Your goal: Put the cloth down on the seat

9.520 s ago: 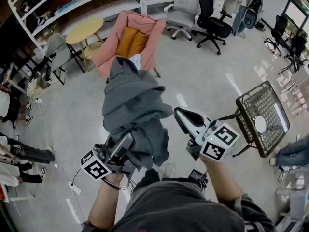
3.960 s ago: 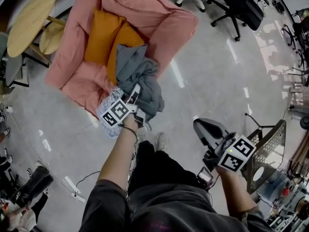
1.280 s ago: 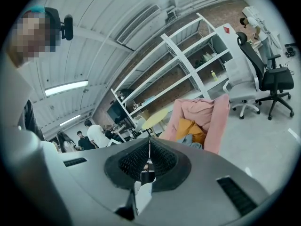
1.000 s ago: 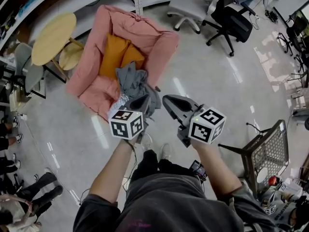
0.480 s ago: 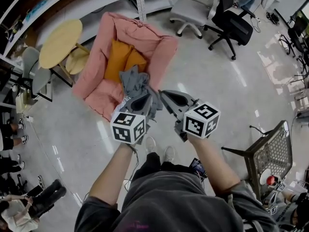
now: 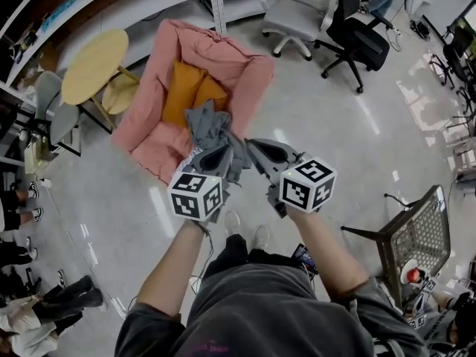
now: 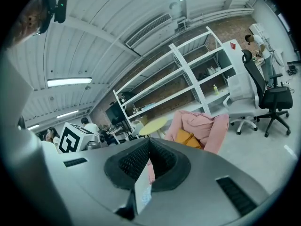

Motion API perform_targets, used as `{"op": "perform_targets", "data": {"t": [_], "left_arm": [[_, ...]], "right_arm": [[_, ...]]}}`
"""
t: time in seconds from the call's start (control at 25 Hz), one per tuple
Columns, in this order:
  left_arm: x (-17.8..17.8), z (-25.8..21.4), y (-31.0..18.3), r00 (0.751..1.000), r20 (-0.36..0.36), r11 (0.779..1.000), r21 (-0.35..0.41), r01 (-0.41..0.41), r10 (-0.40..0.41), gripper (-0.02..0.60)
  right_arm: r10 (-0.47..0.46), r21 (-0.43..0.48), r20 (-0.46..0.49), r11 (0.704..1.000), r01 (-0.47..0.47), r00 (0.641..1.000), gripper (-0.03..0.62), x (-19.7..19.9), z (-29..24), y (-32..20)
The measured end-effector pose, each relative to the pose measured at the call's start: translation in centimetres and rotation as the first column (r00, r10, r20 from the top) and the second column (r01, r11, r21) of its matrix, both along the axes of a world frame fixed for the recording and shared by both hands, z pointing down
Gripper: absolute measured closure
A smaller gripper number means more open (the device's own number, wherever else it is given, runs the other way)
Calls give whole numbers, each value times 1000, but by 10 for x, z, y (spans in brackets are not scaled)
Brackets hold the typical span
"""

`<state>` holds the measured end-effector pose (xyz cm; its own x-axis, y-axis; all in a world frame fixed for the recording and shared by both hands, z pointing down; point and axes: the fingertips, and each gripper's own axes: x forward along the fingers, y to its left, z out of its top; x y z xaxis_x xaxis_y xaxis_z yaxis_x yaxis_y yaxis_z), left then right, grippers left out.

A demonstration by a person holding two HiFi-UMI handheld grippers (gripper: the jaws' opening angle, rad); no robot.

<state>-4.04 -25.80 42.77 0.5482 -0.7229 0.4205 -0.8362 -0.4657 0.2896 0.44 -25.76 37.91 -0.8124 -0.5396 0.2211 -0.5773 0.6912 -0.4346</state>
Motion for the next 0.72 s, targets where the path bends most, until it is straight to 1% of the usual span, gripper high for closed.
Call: {"op": "perform_targets", "data": {"t": [0.2,0.4,0.72], "left_arm": [[-3,4,-1,1000,-23,1000,-19,11,-11,572],[0,7,-5,1000,-16,1000,-19,8,-9,572],[2,10,-8,1000,-23,1000,-28,-1,0,572]], "right_arm": [[3,-9,-10,1000,-3,1000,579,0,4,0],[7,-20,-14,1000,-7,1000,579,4,9,-3],[11,-24,-20,1000,-11,1000,579,5,12,-6]]}}
